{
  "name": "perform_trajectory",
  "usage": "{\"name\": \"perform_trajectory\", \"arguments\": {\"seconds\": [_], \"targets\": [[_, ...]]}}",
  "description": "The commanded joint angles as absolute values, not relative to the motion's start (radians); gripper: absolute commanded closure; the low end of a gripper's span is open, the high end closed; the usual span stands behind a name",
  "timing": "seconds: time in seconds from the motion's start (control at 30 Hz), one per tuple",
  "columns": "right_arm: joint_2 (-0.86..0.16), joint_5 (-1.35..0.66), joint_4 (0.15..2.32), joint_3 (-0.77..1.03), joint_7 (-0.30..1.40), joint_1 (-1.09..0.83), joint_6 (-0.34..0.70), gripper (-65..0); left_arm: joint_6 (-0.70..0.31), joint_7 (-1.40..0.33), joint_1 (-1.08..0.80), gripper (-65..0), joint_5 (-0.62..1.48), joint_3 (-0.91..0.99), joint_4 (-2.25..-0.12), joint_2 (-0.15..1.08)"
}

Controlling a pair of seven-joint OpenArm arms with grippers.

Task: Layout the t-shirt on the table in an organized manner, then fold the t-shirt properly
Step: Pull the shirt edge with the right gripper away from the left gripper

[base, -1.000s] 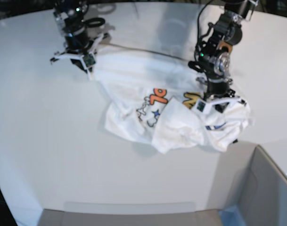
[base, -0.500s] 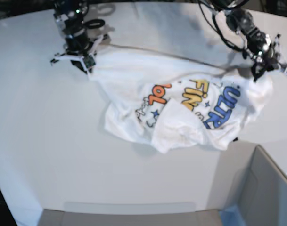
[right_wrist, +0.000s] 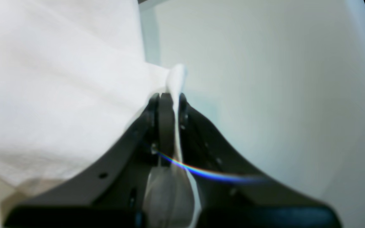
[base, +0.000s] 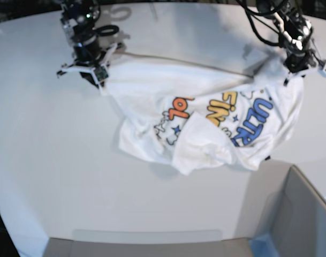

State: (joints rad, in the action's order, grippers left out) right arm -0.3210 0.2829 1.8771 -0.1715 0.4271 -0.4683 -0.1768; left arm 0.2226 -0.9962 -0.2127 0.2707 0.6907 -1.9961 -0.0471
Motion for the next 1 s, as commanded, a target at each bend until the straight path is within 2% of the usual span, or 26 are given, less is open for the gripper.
{"name": "perform_trajectory", "arguments": {"seconds": [0.0, 0.1, 0.27, 0.37, 0.87, 0.97], "targets": [[-0.328, 0.289, 1.899, -0.170, 0.406, -0.466, -0.186, 0.0, 0.223, -0.990, -0.213, -13.2, 0.266, 0.690, -2.018, -0.039], [-0.328, 0.289, 1.900, -0.170, 0.406, -0.469, -0.186, 0.0, 0.219, -0.995, -0.219, -15.2, 0.268, 0.680, -2.017, -0.039], [-0.326, 0.289, 1.900, -0.170, 0.406, -0.469, -0.186, 0.0, 0.219, -1.118, -0.252, -15.3, 0.269, 0.499, -2.017, 0.027], [-0.325, 0.289, 1.900, -0.170, 0.406, -0.467, -0.186, 0.0, 0.219, -1.138, -0.255, -15.3, 0.269, 0.440, -2.017, 0.027], [-0.331, 0.289, 1.865, -0.211, 0.406, -0.423, -0.186, 0.0, 0.229, -1.147, -0.255, -15.5, 0.262, 0.437, -2.018, 0.025], [-0.332, 0.289, 1.863, -0.226, 0.406, -0.409, -0.186, 0.0, 0.229, -1.147, -0.254, -19.9, 0.263, 0.443, -2.020, 0.027]]}}
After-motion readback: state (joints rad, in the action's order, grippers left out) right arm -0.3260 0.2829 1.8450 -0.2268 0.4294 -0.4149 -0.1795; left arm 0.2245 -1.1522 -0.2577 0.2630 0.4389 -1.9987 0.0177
